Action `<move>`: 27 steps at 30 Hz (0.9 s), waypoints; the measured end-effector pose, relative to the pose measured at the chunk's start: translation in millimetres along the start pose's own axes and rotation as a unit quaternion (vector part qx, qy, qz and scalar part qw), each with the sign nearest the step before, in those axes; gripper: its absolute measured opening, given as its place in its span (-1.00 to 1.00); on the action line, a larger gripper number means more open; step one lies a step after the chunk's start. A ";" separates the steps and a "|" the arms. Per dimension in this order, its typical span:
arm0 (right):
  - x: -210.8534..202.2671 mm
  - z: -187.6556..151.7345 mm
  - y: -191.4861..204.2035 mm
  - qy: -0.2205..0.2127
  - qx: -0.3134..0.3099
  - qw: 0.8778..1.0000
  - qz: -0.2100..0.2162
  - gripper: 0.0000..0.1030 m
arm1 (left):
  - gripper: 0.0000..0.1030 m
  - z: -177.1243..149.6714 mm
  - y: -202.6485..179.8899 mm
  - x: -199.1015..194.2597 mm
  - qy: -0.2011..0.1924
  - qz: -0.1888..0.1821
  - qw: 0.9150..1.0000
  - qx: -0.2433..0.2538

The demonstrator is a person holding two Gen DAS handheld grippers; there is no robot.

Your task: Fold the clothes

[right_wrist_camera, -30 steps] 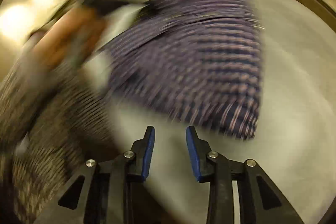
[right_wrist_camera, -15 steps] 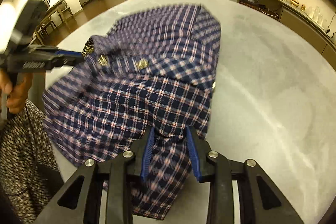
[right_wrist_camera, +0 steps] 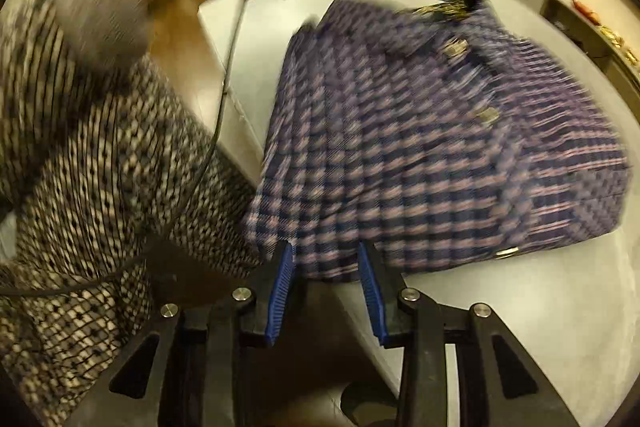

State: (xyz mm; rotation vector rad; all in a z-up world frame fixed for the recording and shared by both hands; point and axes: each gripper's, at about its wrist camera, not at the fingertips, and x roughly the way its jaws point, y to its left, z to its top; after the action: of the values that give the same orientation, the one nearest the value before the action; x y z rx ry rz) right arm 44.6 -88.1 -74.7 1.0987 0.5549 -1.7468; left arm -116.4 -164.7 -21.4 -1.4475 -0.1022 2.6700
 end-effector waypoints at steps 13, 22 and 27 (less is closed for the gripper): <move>3.2 7.3 -204.6 -0.020 0.101 0.991 -0.091 0.04 | -0.14 -65.0 7.6 44.1 0.086 0.064 0.993 0.053; -46.7 -31.9 -176.5 0.056 0.048 0.991 -0.110 0.04 | -0.21 -25.4 63.6 4.9 -0.017 0.043 0.990 -0.131; -97.7 -15.7 -197.7 -0.063 0.119 0.983 -0.127 0.05 | -0.20 -57.2 40.6 25.9 0.048 0.025 0.994 -0.090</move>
State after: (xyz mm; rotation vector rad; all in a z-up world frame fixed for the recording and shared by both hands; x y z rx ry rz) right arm -112.9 56.7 -19.2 1.1071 0.4292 -2.1345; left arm -84.9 -201.2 -78.5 -1.6473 -0.3113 2.6848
